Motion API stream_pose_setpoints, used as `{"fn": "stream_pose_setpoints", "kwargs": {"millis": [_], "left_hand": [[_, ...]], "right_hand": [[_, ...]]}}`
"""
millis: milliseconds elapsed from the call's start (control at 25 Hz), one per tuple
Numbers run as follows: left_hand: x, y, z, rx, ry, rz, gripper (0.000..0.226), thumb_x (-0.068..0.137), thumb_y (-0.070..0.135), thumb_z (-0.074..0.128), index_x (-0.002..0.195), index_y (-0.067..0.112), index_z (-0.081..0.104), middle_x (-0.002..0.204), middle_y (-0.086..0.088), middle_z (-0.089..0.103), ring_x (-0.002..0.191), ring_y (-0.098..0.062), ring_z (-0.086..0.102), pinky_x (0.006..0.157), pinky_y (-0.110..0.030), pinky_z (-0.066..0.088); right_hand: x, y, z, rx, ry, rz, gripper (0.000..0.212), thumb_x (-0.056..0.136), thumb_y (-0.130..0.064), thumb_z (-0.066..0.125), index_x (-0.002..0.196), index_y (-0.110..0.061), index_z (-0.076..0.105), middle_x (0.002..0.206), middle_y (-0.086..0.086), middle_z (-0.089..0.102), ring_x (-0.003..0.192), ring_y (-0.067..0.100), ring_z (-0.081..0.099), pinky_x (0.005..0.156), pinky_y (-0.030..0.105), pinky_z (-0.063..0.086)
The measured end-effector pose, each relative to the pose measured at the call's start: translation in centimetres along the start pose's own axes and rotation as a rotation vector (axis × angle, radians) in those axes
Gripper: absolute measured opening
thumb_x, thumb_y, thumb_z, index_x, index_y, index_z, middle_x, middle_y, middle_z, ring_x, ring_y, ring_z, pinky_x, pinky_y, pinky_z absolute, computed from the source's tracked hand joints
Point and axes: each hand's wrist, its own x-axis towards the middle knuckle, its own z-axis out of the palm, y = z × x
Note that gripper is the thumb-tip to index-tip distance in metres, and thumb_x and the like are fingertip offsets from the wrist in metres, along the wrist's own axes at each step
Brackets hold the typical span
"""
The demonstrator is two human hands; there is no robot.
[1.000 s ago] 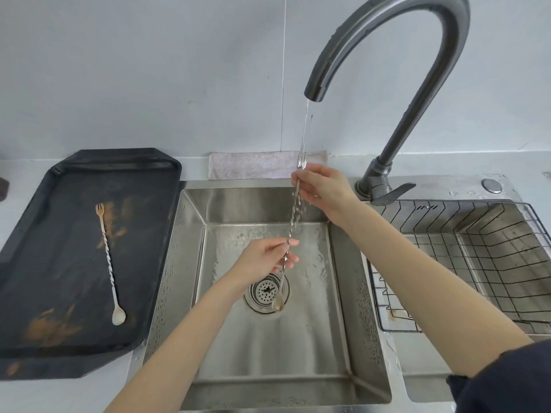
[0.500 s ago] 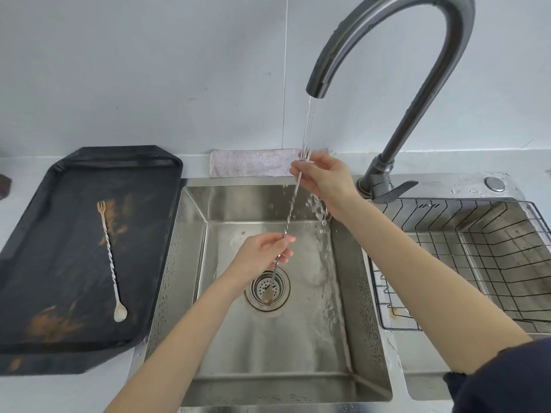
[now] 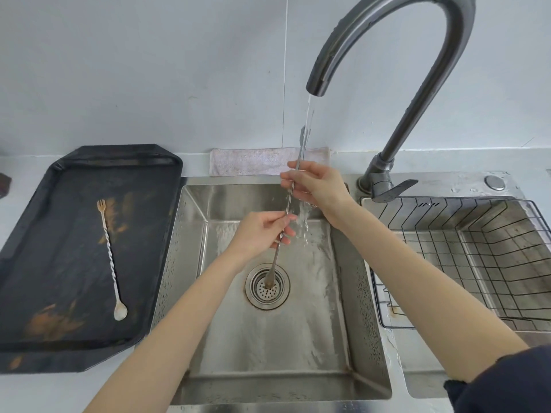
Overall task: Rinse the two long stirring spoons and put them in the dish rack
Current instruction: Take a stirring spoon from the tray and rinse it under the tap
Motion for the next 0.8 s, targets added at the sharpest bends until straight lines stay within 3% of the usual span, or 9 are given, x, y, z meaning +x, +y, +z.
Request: {"fn": "stream_pose_setpoints", "kwargs": {"millis": [160,280,400,560,640,800], "left_hand": [[0.3,-0.7,0.2,0.082,-0.040,-0.005,0.024,0.094,0.019,0.050,0.109,0.010,0.067,0.070,0.007,0.064,0.044,0.012,0.060,0.063,-0.015,0.048],[0.4,-1.8,0.4,0.091,-0.030,-0.011,0.025,0.095,0.016,0.048,0.109,0.009,0.067,0.070,0.007,0.065,0.045,0.012,0.060,0.065,-0.016,0.048],[0.3,-1.9,0.2,0.083,-0.010,-0.007,0.024,0.095,0.015,0.048,0.107,0.010,0.067,0.070,0.008,0.065,0.045,0.012,0.060,0.066,-0.018,0.048],[-0.1,-2.0,0.0,0.063,-0.009,-0.015,0.023,0.094,0.015,0.049,0.106,0.008,0.067,0.071,0.008,0.064,0.046,0.012,0.060,0.062,-0.013,0.048],[-0.3,-1.7,-0.1,0.052,-0.008,-0.019,0.022,0.094,0.016,0.050,0.106,0.008,0.067,0.071,0.007,0.064,0.046,0.012,0.060,0.055,-0.006,0.047],[-1.7,-0.7,0.0,0.008,-0.045,0.047,0.023,0.091,0.012,0.054,0.112,0.020,0.061,0.064,0.008,0.066,0.046,0.005,0.063,0.052,-0.010,0.050]], "right_hand": [[0.3,-1.0,-0.6,0.011,0.066,-0.060,0.012,0.094,-0.011,0.054,0.087,-0.017,0.062,0.079,-0.005,0.068,0.058,-0.005,0.068,0.068,0.014,0.056],[0.4,-2.0,-0.5,0.012,0.094,-0.093,0.020,0.096,-0.013,0.050,0.106,-0.003,0.064,0.081,-0.006,0.067,0.063,-0.001,0.067,0.064,0.012,0.056],[0.3,-2.4,-0.1,0.033,0.079,-0.097,0.026,0.099,-0.015,0.044,0.118,-0.005,0.059,0.079,-0.002,0.067,0.064,0.003,0.067,0.063,0.012,0.057],[0.3,-2.7,0.2,0.010,0.088,-0.148,0.016,0.096,-0.011,0.048,0.102,-0.013,0.063,0.079,-0.003,0.067,0.062,-0.003,0.067,0.065,0.011,0.056],[0.5,-3.0,0.3,0.010,0.116,-0.144,0.011,0.094,-0.012,0.052,0.092,-0.015,0.063,0.076,-0.004,0.067,0.055,-0.005,0.065,0.059,0.009,0.054],[1.0,-2.9,0.0,-0.125,0.213,-0.192,0.006,0.093,-0.010,0.053,0.096,-0.012,0.058,0.069,-0.001,0.065,0.046,-0.004,0.063,0.052,0.012,0.054]]}}
